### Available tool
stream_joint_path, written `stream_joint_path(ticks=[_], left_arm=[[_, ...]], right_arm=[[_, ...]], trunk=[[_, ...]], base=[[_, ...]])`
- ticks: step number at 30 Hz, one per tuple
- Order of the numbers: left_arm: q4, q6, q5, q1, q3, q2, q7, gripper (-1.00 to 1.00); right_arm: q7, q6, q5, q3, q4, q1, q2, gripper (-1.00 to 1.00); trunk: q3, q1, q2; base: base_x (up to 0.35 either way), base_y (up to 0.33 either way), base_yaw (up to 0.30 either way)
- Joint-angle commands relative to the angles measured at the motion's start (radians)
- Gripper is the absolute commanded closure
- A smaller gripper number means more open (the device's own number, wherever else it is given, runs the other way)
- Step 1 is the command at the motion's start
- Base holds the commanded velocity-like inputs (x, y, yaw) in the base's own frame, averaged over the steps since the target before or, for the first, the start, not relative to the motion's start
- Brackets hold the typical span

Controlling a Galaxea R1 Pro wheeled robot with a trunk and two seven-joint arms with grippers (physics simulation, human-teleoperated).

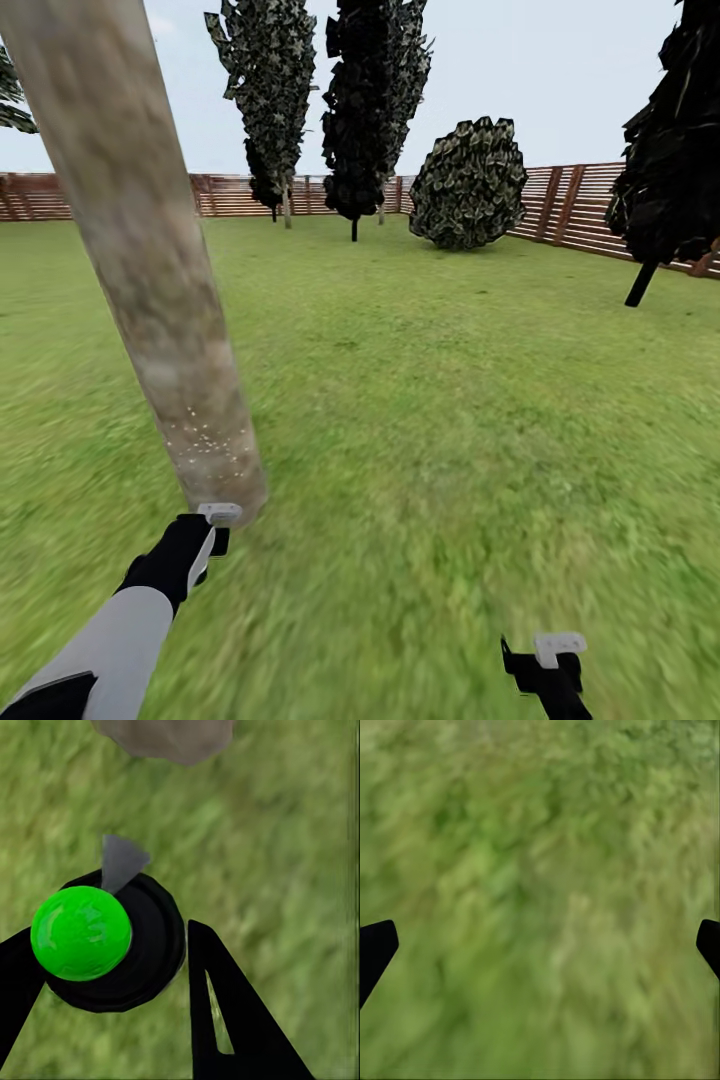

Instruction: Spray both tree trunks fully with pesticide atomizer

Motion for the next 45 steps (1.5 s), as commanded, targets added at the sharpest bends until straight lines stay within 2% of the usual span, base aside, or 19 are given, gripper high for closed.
stream_joint_path(ticks=[1, 9, 17, 25, 29, 32, 33, 34, 45], left_arm=[[-0.001, 0.005, -0.004, -0.001, 0.002, -0.001, 0.0, 1.0], [-0.001, 0.005, 0.002, -0.001, 0.002, -0.007, 0.073, 1.0], [-0.01, 0.008, 0.004, -0.001, 0.003, -0.016, 0.062, 1.0], [-0.013, 0.008, 0.004, -0.001, 0.004, -0.015, 0.062, 1.0], [-0.011, 0.008, 0.004, -0.001, 0.005, -0.018, 0.06, 1.0], [-0.01, 0.007, 0.032, -0.001, 0.005, -0.019, 0.06, 1.0], [-0.009, 0.005, 0.064, -0.001, 0.003, -0.019, 0.06, 1.0], [-0.009, 0.004, 0.074, -0.001, 0.002, -0.019, 0.06, 1.0], [-0.013, 0.003, 0.083, -0.001, -0.003, -0.018, 0.07, 1.0]], right_arm=[[-0.006, -0.003, 0.011, -0.004, 0.001, -0.001, 0.0, -1.0], [-0.008, -0.003, 0.011, -0.004, 0.001, -0.001, 0.001, -1.0], [-0.008, -0.003, 0.011, -0.003, 0.002, -0.001, 0.001, -1.0], [-0.009, -0.003, 0.011, -0.004, 0.001, -0.001, 0.001, -1.0], [-0.011, -0.004, 0.011, -0.004, 0.002, -0.001, -0.001, -1.0], [-0.011, -0.004, 0.011, -0.004, 0.003, -0.001, -0.004, -1.0], [-0.011, -0.004, 0.011, -0.004, 0.003, -0.001, -0.005, -1.0], [-0.011, -0.004, 0.011, -0.004, 0.003, -0.001, -0.005, -1.0], [-0.011, -0.004, 0.011, -0.004, 0.001, -0.001, -0.004, -1.0]], trunk=[[-0.001, 0.0, 0.0], [-0.001, 0.0, 0.0], [-0.001, 0.0, 0.0], [-0.001, 0.0, 0.0], [-0.001, 0.0, 0.0], [-0.001, 0.0, 0.0], [-0.001, 0.0, 0.0], [-0.001, 0.0, 0.0], [-0.001, 0.0, 0.0]], base=[[0.277, -0.215, 0.004], [0.146, -0.095, 0.155], [0.014, -0.007, 0.275], [0.187, -0.185, 0.269], [0.193, -0.215, 0.065], [0.193, -0.216, 0.005], [0.185, -0.223, 0.001], [0.167, -0.234, 0.0], [0.06, -0.266, 0.0]])
